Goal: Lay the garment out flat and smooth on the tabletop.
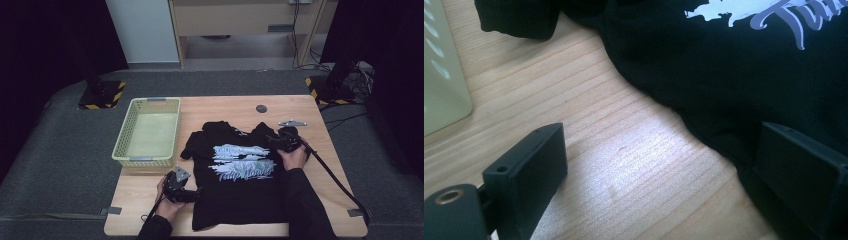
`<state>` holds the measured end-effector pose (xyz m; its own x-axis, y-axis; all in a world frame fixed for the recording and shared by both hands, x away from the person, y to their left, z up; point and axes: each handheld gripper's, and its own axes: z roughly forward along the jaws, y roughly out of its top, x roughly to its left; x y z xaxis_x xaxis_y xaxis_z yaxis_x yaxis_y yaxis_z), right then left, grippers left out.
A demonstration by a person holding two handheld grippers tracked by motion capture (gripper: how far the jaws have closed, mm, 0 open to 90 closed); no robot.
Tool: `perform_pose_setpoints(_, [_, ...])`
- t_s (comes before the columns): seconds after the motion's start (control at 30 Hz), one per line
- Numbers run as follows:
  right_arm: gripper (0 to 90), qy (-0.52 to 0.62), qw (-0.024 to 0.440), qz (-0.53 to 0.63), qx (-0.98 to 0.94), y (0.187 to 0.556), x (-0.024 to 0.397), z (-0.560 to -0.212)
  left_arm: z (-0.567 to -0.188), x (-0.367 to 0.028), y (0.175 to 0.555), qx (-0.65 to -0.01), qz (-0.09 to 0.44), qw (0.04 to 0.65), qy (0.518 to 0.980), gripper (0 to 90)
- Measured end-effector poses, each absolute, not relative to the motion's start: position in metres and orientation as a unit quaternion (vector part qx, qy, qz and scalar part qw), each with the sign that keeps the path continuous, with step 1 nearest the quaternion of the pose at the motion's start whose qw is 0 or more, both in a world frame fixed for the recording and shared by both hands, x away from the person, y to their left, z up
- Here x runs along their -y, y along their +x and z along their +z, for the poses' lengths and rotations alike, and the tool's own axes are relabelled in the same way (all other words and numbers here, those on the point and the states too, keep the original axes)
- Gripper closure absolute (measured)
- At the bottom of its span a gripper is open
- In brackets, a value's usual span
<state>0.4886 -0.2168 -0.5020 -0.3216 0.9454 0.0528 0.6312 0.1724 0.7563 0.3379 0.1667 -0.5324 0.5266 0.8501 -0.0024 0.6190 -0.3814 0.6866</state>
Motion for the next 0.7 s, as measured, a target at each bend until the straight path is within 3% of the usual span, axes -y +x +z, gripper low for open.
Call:
perform_pose_setpoints(0.2, [56.7, 0.548, 0.22, 0.329, -0.737, 0.498, 0.218, -0.515, -0.532, -0.167, 0.338, -0.452, 0.178, 0.324, 0.812, 6.5])
perform_pose_setpoints(0.4, [81.7, 0.558, 0.212, 0.303, -0.743, 0.505, 0.219, -0.524, -0.532, -0.167, 0.338, -0.451, 0.178, 0.323, 0.813, 6.5])
perform_pose_setpoints(0.6, [84.6, 0.562, 0.225, 0.326, -0.726, 0.512, 0.222, -0.516, -0.532, -0.167, 0.338, -0.45, 0.177, 0.324, 0.813, 6.5])
perform_pose_setpoints(0.7, [84.3, 0.553, 0.256, 0.338, -0.717, 0.516, 0.221, -0.506, -0.532, -0.167, 0.339, -0.449, 0.177, 0.324, 0.814, 6.5])
